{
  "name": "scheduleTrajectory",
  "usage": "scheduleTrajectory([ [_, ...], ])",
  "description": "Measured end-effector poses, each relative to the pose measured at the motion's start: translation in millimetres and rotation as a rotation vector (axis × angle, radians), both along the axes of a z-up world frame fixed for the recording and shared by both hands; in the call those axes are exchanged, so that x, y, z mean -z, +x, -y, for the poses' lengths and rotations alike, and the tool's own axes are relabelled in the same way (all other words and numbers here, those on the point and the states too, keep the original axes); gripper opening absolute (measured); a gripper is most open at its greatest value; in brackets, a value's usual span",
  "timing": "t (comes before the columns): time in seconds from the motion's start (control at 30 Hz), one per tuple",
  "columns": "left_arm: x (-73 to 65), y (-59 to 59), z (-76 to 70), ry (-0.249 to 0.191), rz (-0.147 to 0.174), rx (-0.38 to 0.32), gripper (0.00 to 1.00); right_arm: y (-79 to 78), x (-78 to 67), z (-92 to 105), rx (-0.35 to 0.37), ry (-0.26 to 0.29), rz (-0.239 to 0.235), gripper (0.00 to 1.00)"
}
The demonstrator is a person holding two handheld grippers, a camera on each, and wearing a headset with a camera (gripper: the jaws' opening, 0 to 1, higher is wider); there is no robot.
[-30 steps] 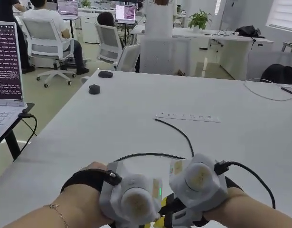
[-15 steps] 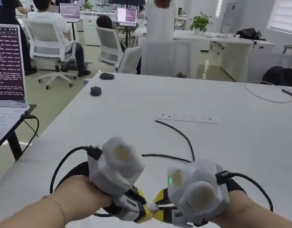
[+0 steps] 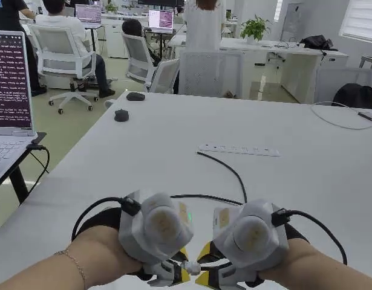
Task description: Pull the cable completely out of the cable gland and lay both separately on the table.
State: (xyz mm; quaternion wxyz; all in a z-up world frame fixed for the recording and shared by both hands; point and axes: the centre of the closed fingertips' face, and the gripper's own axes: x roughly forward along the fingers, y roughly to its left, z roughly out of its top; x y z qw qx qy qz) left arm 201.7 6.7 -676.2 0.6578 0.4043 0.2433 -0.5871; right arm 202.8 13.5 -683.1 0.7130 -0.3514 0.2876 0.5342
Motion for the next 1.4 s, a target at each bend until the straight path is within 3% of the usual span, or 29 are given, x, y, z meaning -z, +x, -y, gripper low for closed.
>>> scheduleTrajectory([
  [0.07, -1.9, -1.8, 2.2, 0.002, 0.026, 0.038, 0.16, -0.6, -2.6, -3.8, 0.010, 0.037, -0.023, 0.17],
  [0.17, -3.2, -1.1, 3.2, 0.017, 0.074, 0.060, 0.16, -1.1, -0.4, -1.8, 0.028, 0.045, -0.053, 0.14],
  [0.2, -3.4, -0.5, 3.5, 0.016, 0.075, 0.058, 0.16, -4.3, -0.2, -2.8, 0.020, 0.049, -0.063, 0.12],
  [0.27, -2.3, -1.5, 3.6, 0.006, 0.046, 0.037, 0.16, -4.9, -0.2, -1.3, 0.013, 0.039, -0.044, 0.12],
  [0.3, -2.5, -1.2, 3.4, -0.001, 0.026, 0.021, 0.16, -4.8, -0.2, -1.2, 0.010, 0.036, -0.040, 0.11],
  [0.33, -3.2, -1.5, 2.8, -0.020, -0.015, -0.022, 0.16, -4.5, -0.6, -1.6, -0.005, 0.028, -0.019, 0.11],
  [0.43, -6.2, 2.9, 0.4, -0.063, -0.079, -0.097, 0.16, -1.8, -3.7, -3.1, -0.032, 0.022, 0.035, 0.11],
  [0.5, -7.2, 3.2, -1.0, -0.101, -0.154, -0.159, 0.16, -0.7, -5.0, -4.3, -0.067, 0.010, 0.073, 0.11],
  [0.53, -7.7, 4.7, -1.9, -0.117, -0.175, -0.182, 0.16, 0.4, -5.8, -4.9, -0.072, 0.008, 0.090, 0.11],
  [0.57, -9.2, 4.3, -2.3, -0.147, -0.235, -0.224, 0.16, 0.6, -6.9, -5.5, -0.091, 0.000, 0.111, 0.11],
  [0.63, -11.5, 6.2, -3.6, -0.197, -0.324, -0.295, 0.16, 1.2, -9.6, -6.5, -0.116, -0.007, 0.152, 0.11],
  [0.73, -12.0, 4.3, -5.5, -0.238, -0.423, -0.357, 0.16, -0.2, -10.4, -7.1, -0.116, 0.004, 0.142, 0.11],
  [0.77, -11.7, 4.9, -6.1, -0.239, -0.419, -0.358, 0.16, 0.2, -10.3, -7.2, -0.098, 0.014, 0.131, 0.11],
  [0.83, -12.0, 4.5, -5.4, -0.225, -0.375, -0.339, 0.16, 1.5, -8.5, -5.5, -0.026, 0.036, 0.081, 0.12],
  [0.87, -13.2, 5.9, -4.4, -0.209, -0.317, -0.301, 0.16, 3.4, -7.7, -3.5, -0.013, 0.031, 0.064, 0.12],
  [0.9, -13.4, 6.2, -4.2, -0.204, -0.303, -0.296, 0.16, 5.2, -6.1, -0.5, -0.015, 0.014, 0.070, 0.13],
  [1.0, -15.5, 7.2, -0.3, -0.182, -0.219, -0.240, 0.16, 4.2, -1.6, 5.3, -0.002, -0.008, 0.064, 0.15],
  [1.17, -3.8, 7.7, -7.4, -0.089, -0.149, -0.201, 0.16, 10.6, 1.2, 13.7, 0.032, -0.045, 0.075, 0.06],
  [1.27, -2.8, 11.3, -12.5, -0.078, -0.137, -0.219, 0.16, 14.5, 5.5, 21.8, 0.050, -0.087, 0.086, 0.05],
  [1.4, 1.0, 18.2, -22.1, -0.042, -0.110, -0.247, 0.16, 24.5, 8.8, 35.9, 0.132, -0.113, 0.075, 0.05],
])
